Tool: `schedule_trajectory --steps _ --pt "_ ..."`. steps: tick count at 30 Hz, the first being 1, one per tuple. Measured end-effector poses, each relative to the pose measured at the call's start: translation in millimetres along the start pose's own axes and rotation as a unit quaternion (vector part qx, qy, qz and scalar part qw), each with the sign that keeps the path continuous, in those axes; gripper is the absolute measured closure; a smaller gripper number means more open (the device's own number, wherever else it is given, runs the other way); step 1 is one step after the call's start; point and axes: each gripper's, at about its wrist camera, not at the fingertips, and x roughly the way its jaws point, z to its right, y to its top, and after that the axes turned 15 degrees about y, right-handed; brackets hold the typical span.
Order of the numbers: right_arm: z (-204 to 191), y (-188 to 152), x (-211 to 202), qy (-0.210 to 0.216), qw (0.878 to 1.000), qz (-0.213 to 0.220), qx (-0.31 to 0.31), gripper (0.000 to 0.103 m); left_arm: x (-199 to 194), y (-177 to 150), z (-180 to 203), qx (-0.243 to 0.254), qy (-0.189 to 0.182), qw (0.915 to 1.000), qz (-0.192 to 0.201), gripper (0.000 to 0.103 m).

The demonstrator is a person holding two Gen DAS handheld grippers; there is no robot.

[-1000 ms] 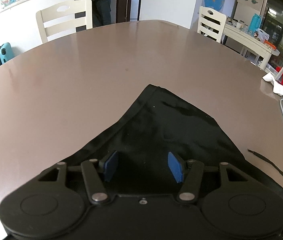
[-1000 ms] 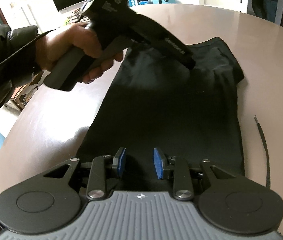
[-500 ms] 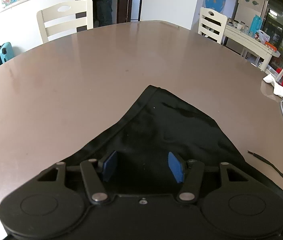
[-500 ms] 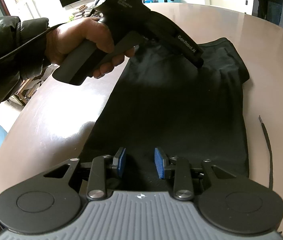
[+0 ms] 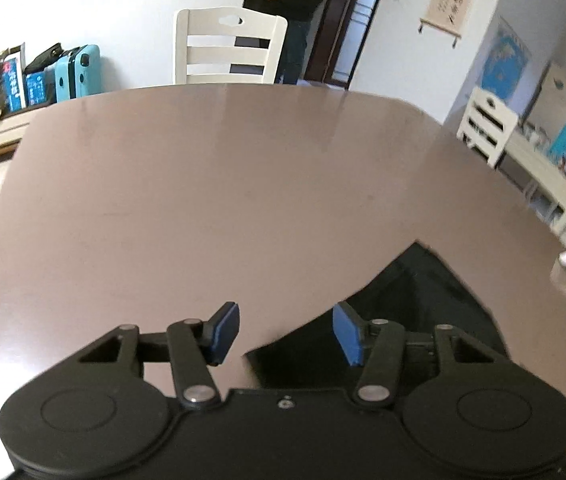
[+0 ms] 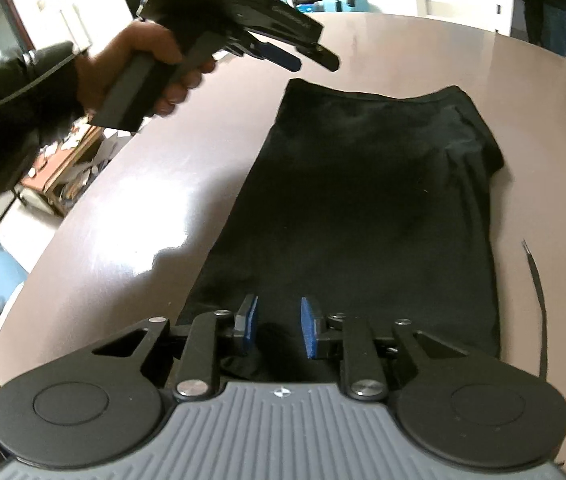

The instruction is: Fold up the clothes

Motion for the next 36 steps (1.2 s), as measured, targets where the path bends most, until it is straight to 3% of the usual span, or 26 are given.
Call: schedule_trajectory --steps 3,7,28,32,36 --pt "-6 10 8 0.009 1.0 -0.002 -0.018 0.08 -5 -10 7 0.024 -0.033 0.9992 -0.006 0.053" --pt "-8 14 27 0.011 0.999 -0.025 -0.039 0.08 7 -27 19 0.048 -0.043 0.9975 -0.028 0.053" --pt "-5 2 20 0.014 0.998 -0.041 -0.037 0.08 14 -31 30 0.057 -0.014 0.9982 -0.014 0.054" --pt "4 4 -4 -0.023 1.0 -0.003 -0.007 0.08 5 -25 30 0.028 -0.043 0.9987 -0.009 0.051" --pt "25 1 -19 -0.073 0.997 0.013 0.026 0.08 8 -20 61 0.07 -0.071 0.9951 -0.007 0.051"
